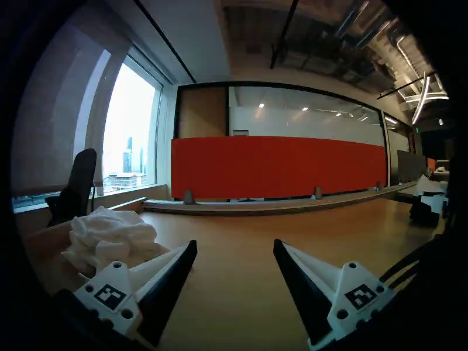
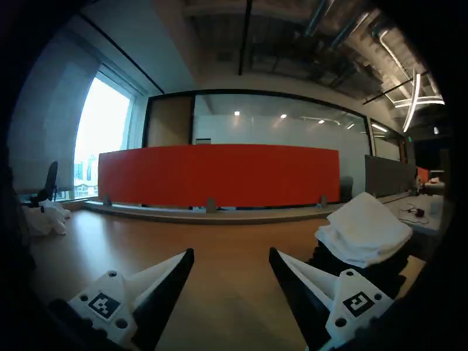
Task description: Fold towel
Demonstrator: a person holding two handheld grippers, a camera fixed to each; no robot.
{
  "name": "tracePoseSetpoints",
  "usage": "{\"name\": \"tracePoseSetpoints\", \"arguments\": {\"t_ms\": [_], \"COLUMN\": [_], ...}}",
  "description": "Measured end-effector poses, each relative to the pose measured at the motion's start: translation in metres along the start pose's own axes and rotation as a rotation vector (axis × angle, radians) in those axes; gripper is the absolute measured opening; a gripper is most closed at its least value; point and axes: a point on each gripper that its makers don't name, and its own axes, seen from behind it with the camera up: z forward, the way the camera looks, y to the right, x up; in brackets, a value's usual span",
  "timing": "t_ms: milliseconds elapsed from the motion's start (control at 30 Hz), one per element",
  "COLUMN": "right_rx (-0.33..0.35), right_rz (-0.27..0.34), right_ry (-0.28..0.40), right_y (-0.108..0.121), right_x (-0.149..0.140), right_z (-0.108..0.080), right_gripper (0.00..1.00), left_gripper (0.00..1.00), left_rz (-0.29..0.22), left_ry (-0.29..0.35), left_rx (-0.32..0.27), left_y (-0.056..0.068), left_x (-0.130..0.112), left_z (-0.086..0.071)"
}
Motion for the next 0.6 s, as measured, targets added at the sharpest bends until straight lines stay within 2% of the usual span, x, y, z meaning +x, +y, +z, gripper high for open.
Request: {"name": "tracePoseSetpoints", "arguments": {"t_ms": [600], "right_rx": [0.000], "right_rz": [0.000], "right_ry": [0.000], "right_y": [0.0001], "right_x": [-0.0002], "right_z": [-0.0006], "right_gripper": [0.99], "left_gripper": [0.97], "left_rz": [-0.003], "left_ry": [-0.002], "left_rx": [0.000], "left_y": [-0.0007], "left_x": [0.0027], "left_z": [-0.0010]}}
